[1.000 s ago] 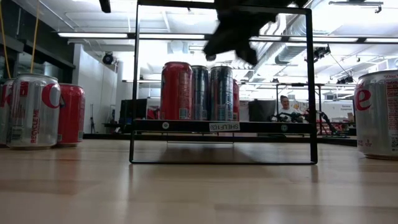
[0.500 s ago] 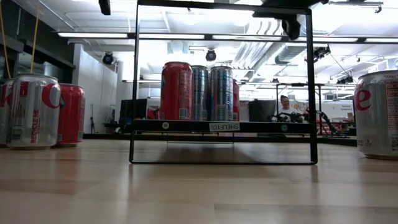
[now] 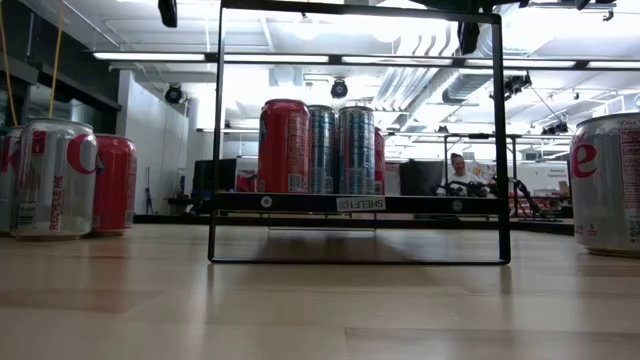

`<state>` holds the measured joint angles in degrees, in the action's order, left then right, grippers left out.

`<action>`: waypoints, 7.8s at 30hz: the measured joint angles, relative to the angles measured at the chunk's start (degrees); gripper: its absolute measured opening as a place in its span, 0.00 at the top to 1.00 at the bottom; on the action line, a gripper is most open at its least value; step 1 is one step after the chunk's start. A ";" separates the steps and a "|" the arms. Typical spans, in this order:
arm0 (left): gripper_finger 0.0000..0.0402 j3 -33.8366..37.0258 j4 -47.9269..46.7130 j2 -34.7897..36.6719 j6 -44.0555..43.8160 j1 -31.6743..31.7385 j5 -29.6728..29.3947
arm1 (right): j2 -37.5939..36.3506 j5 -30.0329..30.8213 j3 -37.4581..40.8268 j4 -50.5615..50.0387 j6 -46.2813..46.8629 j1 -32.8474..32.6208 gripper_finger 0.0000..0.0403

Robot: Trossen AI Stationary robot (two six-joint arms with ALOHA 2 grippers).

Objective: Place canned beverage on shelf
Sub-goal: Put the red soda can on the shelf aligned with the other red soda cans

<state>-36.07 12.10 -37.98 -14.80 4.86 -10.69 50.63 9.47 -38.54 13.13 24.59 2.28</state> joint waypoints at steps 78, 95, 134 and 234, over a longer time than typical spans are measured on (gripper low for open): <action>0.21 -11.76 -69.28 -11.97 -37.02 10.45 -4.80 | 0.04 2.24 0.02 -1.81 -3.90 -0.01 1.00; 0.21 -11.76 -78.30 -25.77 -39.61 11.23 4.46 | 0.04 4.07 0.02 -3.65 -2.55 -0.02 1.00; 0.48 -30.02 -84.36 -29.88 -22.05 12.48 4.06 | 0.04 4.09 0.02 -4.33 -0.71 -0.01 1.00; 0.40 -80.85 -83.99 -83.91 49.98 -14.97 2.22 | 0.02 4.07 0.02 -12.29 2.39 0.00 1.00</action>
<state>-116.92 -71.89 -121.89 35.18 -10.11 -8.47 50.65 13.54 -38.52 0.84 26.98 2.28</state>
